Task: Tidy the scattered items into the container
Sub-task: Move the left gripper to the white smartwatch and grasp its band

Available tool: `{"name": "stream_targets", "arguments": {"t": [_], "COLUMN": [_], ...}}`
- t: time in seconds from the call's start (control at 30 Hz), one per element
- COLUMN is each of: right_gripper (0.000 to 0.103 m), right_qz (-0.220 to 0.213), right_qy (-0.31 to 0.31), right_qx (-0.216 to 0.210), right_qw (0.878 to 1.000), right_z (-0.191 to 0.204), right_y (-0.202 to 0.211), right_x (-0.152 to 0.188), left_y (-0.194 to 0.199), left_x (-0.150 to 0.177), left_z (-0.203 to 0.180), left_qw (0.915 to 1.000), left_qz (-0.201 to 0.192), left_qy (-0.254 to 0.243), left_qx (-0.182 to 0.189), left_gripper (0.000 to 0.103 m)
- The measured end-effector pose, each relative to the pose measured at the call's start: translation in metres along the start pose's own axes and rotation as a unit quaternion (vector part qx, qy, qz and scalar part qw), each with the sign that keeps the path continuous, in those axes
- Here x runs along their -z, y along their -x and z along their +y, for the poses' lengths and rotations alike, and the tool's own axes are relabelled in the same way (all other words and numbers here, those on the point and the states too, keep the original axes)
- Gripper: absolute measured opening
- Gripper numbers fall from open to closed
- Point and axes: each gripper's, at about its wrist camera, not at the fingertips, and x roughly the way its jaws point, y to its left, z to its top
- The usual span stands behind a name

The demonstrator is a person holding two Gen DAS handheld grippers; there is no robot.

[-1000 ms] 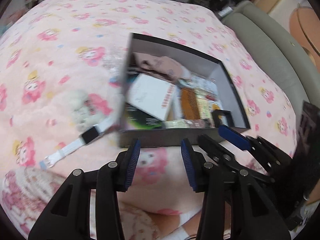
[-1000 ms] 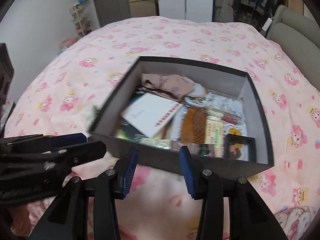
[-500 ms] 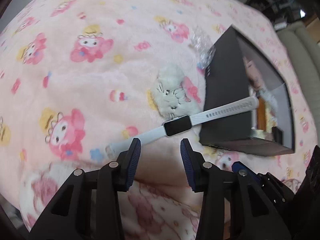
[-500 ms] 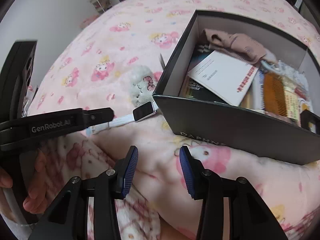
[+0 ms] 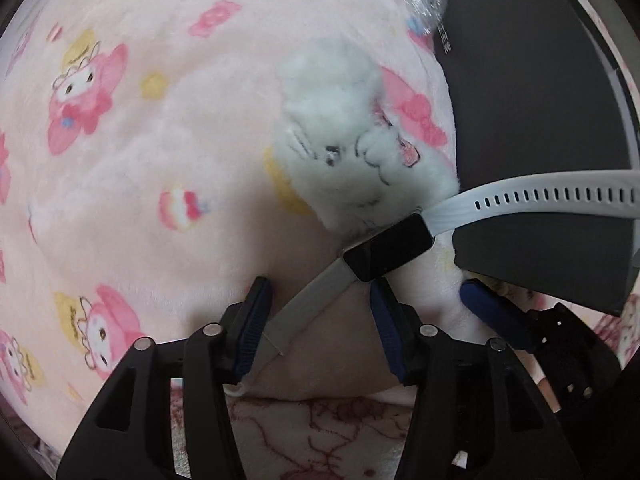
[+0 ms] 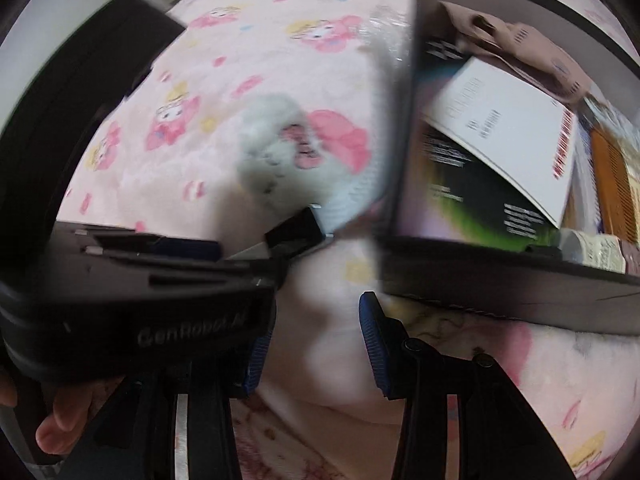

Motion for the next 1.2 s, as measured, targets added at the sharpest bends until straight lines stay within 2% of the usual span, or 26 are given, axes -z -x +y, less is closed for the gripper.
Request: {"name": "stream_targets", "arguments": {"t": [0.03,0.07,0.1,0.13,0.23,0.3,0.43,0.5,0.57,0.6,0.67,0.73,0.77,0.87,0.97,1.07,1.13,1.2], "right_gripper": [0.040,0.040,0.040,0.040,0.040,0.039,0.039,0.039,0.039,0.039,0.039,0.040,0.040,0.041,0.047,0.050,0.051,0.053], "right_qz": [0.002,0.004,0.004,0.001,-0.001,0.001,0.003,0.006,0.011,0.011,0.015,0.029,0.041,0.046,0.037,0.025,0.019,0.019], "right_qy": [-0.004,-0.005,-0.003,-0.002,-0.003,0.005,0.017,0.014,0.015,0.018,0.024,0.015,0.003,-0.017,-0.050,-0.075,-0.078,-0.081], "right_qx": [-0.005,-0.006,-0.006,-0.006,-0.014,-0.021,-0.038,-0.049,-0.061,-0.063,-0.064,-0.064,-0.067,-0.065,-0.070,-0.058,-0.041,-0.032], "right_qw": [1.000,1.000,1.000,1.000,1.000,1.000,0.999,0.999,0.998,0.998,0.998,0.997,0.997,0.997,0.996,0.995,0.996,0.996], "right_z": [-0.003,-0.004,-0.005,-0.005,-0.003,0.001,0.010,0.015,0.023,0.026,0.032,0.031,0.029,0.024,0.022,0.019,0.021,0.019], "right_y": [0.000,0.001,0.002,0.004,0.007,0.010,0.011,0.009,0.007,0.005,0.002,-0.007,-0.013,-0.025,-0.028,-0.028,-0.030,-0.031], "right_x": [0.000,0.000,0.000,0.000,-0.001,-0.001,-0.001,-0.006,-0.010,-0.012,-0.013,-0.012,-0.011,-0.013,-0.019,-0.023,-0.025,-0.028], "left_y": [-0.001,-0.001,0.000,0.004,0.019,0.031,0.046,0.047,0.050,0.053,0.059,0.061,0.059,0.044,0.022,0.000,-0.006,-0.007], "left_x": [0.000,0.000,0.001,0.002,0.003,0.004,0.007,0.010,0.015,0.020,0.033,0.052,0.059,0.069,0.052,0.042,0.034,0.027], "left_z": [-0.001,0.000,-0.001,-0.001,0.002,0.012,0.055,0.077,0.102,0.115,0.141,0.164,0.171,0.175,0.175,0.182,0.185,0.188], "left_qw": [1.0000,1.0000,0.9999,0.9997,0.9983,0.9963,0.9947,0.9955,0.9971,0.9977,0.9935,0.9770,0.9701,0.9610,0.9569,0.9456,0.9402,0.9367], "left_qz": [0.003,0.003,0.002,-0.002,-0.018,-0.035,-0.049,-0.047,-0.057,-0.061,-0.071,-0.076,-0.076,-0.069,-0.047,-0.024,-0.020,-0.022], "left_qy": [-0.006,-0.008,-0.014,-0.023,-0.054,-0.069,-0.048,-0.034,-0.004,0.017,0.065,0.110,0.124,0.149,0.182,0.204,0.210,0.215], "left_qx": [-0.003,-0.004,-0.005,-0.008,-0.008,-0.038,-0.076,-0.075,-0.050,-0.024,0.062,0.166,0.194,0.222,0.222,0.252,0.267,0.276], "left_gripper": [0.032,0.028,0.017,0.010,0.006,0.005,0.004,0.004,0.004,0.004,0.007,0.017,0.019,0.027,0.031,0.036,0.044,0.045]}}
